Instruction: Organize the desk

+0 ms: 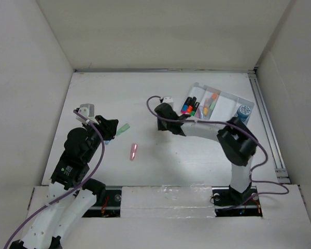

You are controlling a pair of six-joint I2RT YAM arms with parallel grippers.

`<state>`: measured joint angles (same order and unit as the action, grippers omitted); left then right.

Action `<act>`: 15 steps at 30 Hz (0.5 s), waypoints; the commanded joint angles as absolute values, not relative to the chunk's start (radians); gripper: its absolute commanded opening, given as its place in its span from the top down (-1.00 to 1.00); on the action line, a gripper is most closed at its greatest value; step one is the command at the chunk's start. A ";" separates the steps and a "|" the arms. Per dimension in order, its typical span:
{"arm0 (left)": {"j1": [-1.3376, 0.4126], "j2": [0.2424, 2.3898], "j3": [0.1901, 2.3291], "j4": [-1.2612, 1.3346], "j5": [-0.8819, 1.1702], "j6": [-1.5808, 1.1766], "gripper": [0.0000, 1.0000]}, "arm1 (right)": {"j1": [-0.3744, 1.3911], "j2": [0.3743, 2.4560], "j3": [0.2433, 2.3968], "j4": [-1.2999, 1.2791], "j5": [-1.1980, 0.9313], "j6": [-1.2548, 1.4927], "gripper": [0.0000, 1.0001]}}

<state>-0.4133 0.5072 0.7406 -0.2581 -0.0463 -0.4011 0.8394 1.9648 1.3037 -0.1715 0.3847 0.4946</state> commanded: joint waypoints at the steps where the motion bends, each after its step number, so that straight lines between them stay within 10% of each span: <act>1: -0.416 0.506 0.738 -0.219 -0.048 -0.393 0.64 | 0.675 1.706 1.177 -0.032 0.367 0.532 0.88; 13: -0.416 0.508 0.736 -0.219 -0.041 -0.390 0.60 | 0.163 1.362 0.833 -0.025 0.347 0.572 0.86; 15: -0.416 0.509 0.738 -0.216 -0.037 -0.390 0.60 | 0.120 1.367 0.836 -0.029 0.291 0.552 0.49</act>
<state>-0.4133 0.5076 0.7406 -0.2581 -0.0456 -0.4007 0.1551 1.3769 0.8406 -0.0494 0.3271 0.5533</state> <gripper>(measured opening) 0.196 0.355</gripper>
